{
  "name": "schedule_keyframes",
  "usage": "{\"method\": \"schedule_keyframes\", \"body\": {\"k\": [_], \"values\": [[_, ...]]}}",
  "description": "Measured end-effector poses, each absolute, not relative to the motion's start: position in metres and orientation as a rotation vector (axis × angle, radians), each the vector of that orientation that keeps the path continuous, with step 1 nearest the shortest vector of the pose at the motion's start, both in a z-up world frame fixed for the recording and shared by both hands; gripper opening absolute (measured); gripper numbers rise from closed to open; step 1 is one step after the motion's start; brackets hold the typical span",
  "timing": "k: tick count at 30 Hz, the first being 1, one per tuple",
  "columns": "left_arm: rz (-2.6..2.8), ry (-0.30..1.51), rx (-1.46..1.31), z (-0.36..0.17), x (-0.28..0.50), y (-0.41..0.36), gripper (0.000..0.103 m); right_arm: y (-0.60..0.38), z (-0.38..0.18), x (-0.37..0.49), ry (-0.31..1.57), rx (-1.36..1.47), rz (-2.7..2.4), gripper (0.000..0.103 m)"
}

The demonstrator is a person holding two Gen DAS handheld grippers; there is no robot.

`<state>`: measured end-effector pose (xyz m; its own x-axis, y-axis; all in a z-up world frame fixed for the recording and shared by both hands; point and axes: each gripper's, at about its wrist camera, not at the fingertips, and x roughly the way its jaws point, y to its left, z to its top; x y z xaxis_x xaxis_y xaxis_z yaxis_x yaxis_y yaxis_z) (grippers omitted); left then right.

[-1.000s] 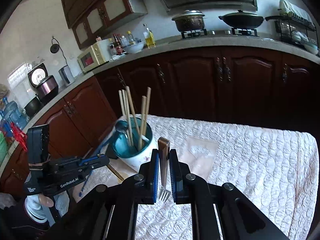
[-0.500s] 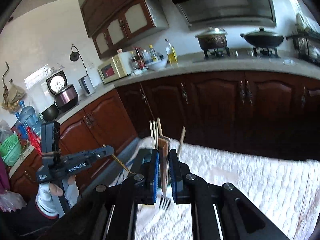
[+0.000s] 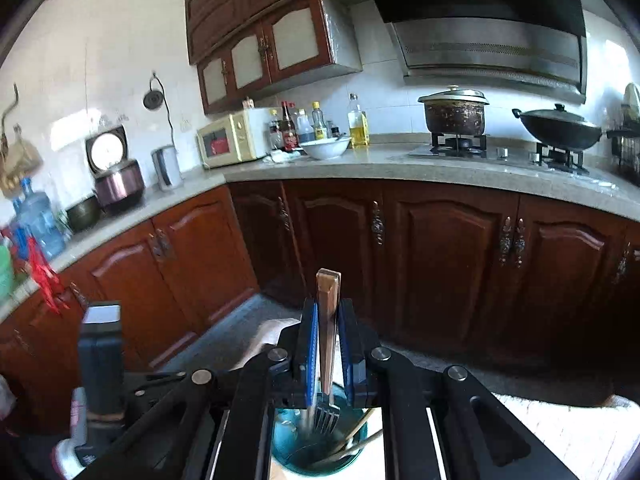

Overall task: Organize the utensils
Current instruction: 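Carry both forks to the teal-rimmed cup and release them inside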

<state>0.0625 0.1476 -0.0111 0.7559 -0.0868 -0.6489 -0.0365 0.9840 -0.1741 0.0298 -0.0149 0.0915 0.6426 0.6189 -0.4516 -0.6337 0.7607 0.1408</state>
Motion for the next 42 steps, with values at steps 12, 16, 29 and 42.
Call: {"method": "schedule_keyframes", "body": {"k": [12,16,29,42], "values": [[0.006,0.771,-0.14,-0.047,0.076,0.138,0.005,0.01,0.02,0.064,0.662,-0.053,0.719,0.009],[0.013,0.783,-0.143,-0.055,0.079,0.135,0.005,0.012,0.014,0.068,0.701,-0.04,0.742,0.01],[0.013,0.789,-0.179,-0.056,0.071,0.135,0.026,0.012,0.001,0.084,0.832,0.082,0.808,0.012],[0.049,0.747,-0.206,-0.042,0.036,0.146,0.041,-0.013,0.002,0.064,0.859,0.12,0.792,0.035]]}}
